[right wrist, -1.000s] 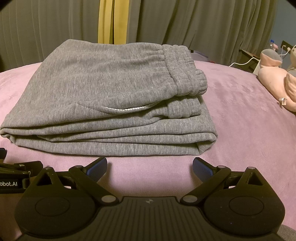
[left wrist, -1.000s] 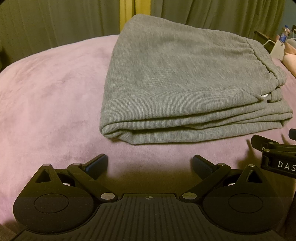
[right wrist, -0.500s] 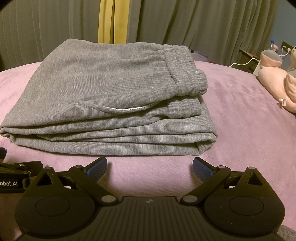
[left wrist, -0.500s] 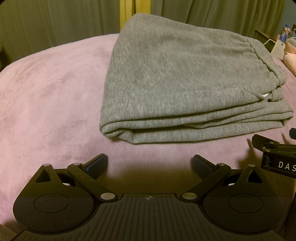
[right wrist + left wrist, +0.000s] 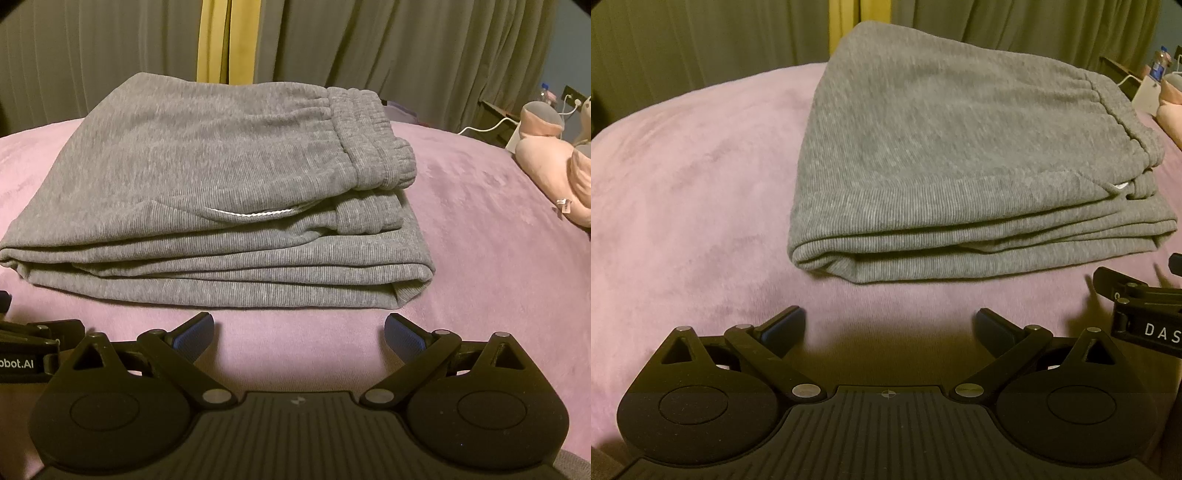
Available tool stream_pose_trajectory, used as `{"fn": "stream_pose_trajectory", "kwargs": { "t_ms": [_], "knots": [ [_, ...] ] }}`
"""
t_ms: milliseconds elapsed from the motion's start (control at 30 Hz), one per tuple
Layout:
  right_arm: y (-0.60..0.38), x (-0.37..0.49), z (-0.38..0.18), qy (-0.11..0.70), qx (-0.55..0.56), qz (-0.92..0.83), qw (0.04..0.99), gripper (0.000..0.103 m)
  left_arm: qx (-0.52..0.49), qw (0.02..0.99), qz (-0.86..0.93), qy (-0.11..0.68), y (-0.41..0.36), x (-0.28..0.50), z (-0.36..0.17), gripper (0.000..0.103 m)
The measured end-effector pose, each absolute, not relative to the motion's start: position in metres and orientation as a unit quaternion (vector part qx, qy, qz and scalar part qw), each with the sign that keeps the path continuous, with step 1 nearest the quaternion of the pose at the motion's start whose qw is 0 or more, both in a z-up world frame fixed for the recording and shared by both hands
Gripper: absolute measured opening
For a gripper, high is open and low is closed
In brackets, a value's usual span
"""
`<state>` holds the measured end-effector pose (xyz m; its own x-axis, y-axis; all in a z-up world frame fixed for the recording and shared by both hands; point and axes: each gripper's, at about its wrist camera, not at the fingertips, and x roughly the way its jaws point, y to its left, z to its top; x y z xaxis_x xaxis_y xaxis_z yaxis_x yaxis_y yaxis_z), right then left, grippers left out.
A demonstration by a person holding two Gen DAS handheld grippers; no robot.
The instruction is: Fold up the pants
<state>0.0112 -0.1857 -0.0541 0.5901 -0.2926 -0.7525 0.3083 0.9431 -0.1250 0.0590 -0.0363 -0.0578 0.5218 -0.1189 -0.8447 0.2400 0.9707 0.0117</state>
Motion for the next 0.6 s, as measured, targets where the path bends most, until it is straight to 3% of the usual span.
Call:
{"fn": "stream_pose_trajectory", "kwargs": {
  "t_ms": [600],
  "knots": [
    [-0.1843,0.0108,-0.0563,0.423,0.004,-0.168,0.89,0.099,0.062,0.869,-0.104,0.48,-0.0356,0.0625,-0.0581,0.103]
  ]
}}
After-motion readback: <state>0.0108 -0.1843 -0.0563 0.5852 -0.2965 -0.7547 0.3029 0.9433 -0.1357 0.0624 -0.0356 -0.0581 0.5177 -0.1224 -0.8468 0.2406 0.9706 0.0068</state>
